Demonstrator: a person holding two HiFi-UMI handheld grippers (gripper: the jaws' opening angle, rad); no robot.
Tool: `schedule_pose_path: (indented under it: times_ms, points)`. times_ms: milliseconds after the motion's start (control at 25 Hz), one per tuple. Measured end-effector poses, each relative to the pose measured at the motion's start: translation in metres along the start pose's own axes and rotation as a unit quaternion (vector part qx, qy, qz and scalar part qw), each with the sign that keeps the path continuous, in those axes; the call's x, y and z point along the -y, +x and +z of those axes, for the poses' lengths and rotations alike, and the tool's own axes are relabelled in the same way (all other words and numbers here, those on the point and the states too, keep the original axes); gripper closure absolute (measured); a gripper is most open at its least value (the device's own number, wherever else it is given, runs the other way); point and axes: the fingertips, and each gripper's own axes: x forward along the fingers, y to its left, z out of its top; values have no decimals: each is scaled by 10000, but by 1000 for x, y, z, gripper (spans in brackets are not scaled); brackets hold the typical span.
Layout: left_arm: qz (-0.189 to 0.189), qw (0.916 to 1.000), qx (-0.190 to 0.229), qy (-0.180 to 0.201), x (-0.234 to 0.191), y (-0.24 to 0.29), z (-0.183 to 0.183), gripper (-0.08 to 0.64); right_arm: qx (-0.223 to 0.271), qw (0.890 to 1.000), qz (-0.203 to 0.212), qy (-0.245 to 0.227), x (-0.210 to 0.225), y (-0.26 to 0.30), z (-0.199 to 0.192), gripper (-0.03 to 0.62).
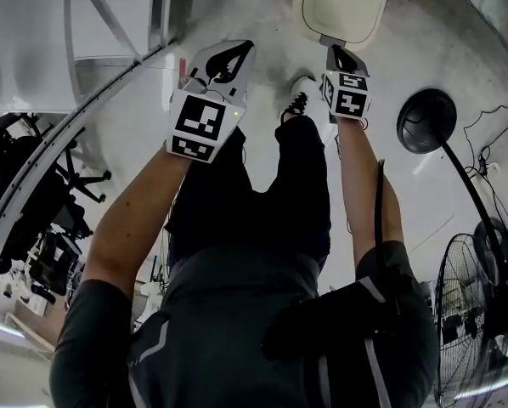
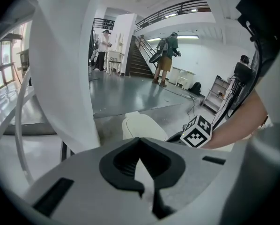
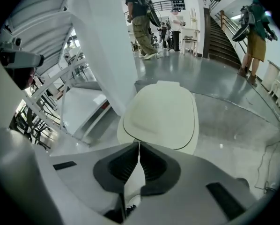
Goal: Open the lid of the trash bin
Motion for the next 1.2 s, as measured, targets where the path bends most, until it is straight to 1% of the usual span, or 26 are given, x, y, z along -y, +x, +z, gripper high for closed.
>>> schedule_pose_path:
  times_ms: [120,360,440,640,880,1000,1120,1200]
  points:
    - [107,9999,-26,-71,-9,2,-10,551,-114,9999,-94,-33,2,13,-8,558]
    - [132,9998,64,-152,-15,4,-15,551,-226,9996,-155,47,3,27,-16,558]
    - [114,9998,72,-167,-14,6,-16,551,-177,9997,-195,1,3,29,-16,558]
    - [85,9997,27,-214,-6,9,-23,551,-73,9990,-278,-355,4,30,-21,560]
    - [70,9998,-4,-212,-6,8,-31,551,-50,9991,-316,-270,3,33,-20,560]
    - [74,9997,11,-212,-4,8,-29,551,-137,9994,-244,-184,4,33,-19,560]
    - [89,9998,24,-159,-3,4,-22,551,-334,9987,-201,-319,3,32,-15,560]
    - [66,9999,58,-99,-2,-2,-13,551,-475,9983,-175,-304,1,26,-11,558]
